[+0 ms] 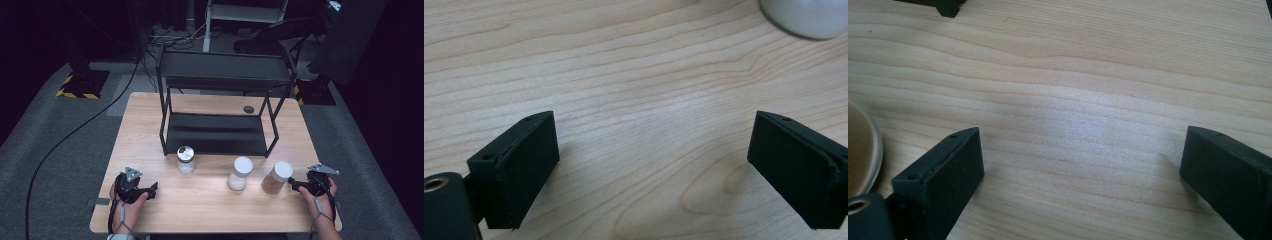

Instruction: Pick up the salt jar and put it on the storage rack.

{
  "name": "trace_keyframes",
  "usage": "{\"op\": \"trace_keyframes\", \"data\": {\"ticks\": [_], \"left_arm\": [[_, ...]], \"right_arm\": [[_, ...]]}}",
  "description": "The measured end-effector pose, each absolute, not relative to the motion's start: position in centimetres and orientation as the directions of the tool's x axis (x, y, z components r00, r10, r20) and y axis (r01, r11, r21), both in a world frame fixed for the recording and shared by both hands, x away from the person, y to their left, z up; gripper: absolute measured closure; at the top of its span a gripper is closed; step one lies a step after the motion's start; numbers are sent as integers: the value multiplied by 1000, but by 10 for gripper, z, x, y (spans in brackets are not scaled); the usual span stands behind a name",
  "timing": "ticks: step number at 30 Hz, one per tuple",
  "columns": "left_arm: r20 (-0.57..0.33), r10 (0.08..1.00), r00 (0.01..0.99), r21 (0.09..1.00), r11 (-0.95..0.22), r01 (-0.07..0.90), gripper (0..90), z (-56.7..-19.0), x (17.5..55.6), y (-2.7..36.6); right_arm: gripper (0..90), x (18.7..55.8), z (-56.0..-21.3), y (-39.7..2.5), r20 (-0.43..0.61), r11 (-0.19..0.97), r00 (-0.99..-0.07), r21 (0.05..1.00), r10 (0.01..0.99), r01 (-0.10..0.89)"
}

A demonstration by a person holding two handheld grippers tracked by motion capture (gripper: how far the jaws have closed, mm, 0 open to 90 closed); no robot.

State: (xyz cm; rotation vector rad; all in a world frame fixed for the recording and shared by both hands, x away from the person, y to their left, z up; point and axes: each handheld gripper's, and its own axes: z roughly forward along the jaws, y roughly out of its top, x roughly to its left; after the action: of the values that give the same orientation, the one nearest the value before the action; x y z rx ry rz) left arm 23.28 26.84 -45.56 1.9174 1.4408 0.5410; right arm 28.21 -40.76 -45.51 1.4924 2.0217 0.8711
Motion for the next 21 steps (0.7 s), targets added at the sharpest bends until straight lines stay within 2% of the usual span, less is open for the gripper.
{"op": "trace_keyframes", "data": {"ticks": [10, 21], "left_arm": [[-93, 936, 340, 767, -150, 624, 59, -435, 226, 267], [-80, 928, 364, 800, -158, 578, 54, -412, 227, 259]], "right_arm": [[35, 282, -455, -408, -6, 205, -293, 730, 956, 653], [34, 282, -455, -408, -6, 205, -293, 730, 956, 652]]}}
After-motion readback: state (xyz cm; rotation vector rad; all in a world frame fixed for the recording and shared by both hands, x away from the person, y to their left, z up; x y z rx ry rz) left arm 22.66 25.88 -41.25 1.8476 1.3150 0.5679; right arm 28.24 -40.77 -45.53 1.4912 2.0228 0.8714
